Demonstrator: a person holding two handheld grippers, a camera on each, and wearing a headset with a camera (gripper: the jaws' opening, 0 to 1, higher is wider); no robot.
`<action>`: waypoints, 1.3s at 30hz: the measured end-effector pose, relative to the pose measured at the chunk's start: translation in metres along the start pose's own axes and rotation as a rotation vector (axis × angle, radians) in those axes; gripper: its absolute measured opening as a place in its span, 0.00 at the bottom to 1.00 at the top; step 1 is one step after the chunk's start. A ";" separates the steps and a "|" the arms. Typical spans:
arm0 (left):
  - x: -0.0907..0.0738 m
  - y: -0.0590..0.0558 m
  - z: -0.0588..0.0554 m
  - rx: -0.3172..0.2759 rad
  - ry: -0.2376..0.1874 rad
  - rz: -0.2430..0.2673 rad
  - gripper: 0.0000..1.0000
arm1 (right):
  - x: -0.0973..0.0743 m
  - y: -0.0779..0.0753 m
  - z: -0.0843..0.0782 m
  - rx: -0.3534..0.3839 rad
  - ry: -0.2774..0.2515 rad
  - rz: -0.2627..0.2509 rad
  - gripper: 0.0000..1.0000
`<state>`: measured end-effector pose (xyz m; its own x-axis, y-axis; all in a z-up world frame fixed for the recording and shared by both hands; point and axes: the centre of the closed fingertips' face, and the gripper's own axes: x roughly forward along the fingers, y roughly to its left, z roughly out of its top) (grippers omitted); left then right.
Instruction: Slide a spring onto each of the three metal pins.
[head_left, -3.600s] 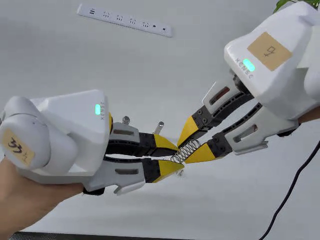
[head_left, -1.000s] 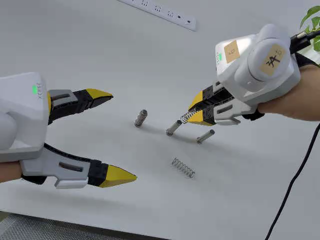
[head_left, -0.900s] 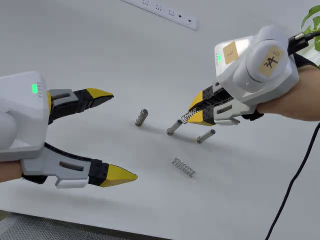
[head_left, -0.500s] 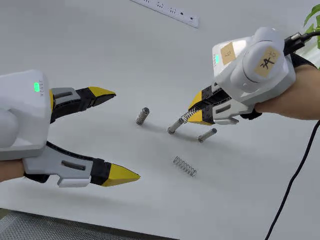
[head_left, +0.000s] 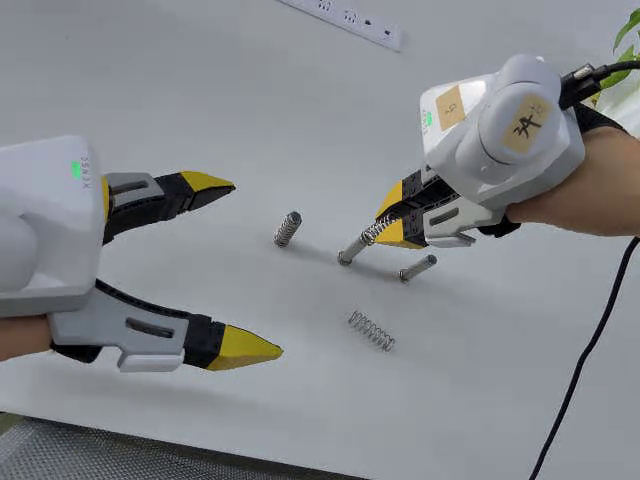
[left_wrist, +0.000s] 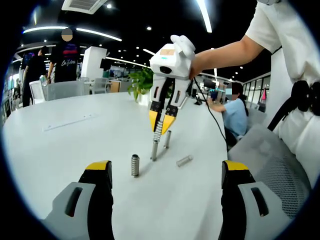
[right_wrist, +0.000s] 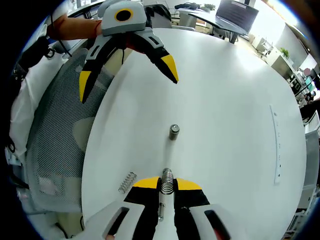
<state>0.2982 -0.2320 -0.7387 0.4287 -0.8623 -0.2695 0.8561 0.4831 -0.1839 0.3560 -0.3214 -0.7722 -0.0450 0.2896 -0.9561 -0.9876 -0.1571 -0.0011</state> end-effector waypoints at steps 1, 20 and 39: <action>0.000 0.000 0.000 -0.001 0.001 0.000 0.89 | 0.001 0.000 0.000 -0.001 0.001 0.001 0.06; 0.001 -0.001 -0.002 -0.022 -0.007 -0.004 0.88 | 0.013 0.001 -0.002 -0.014 0.025 0.025 0.06; 0.000 0.000 -0.005 -0.037 -0.011 -0.003 0.87 | 0.030 0.000 -0.005 -0.030 0.052 0.047 0.07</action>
<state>0.2969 -0.2307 -0.7433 0.4293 -0.8655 -0.2581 0.8463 0.4853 -0.2196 0.3558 -0.3170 -0.8020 -0.0821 0.2316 -0.9693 -0.9796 -0.1979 0.0357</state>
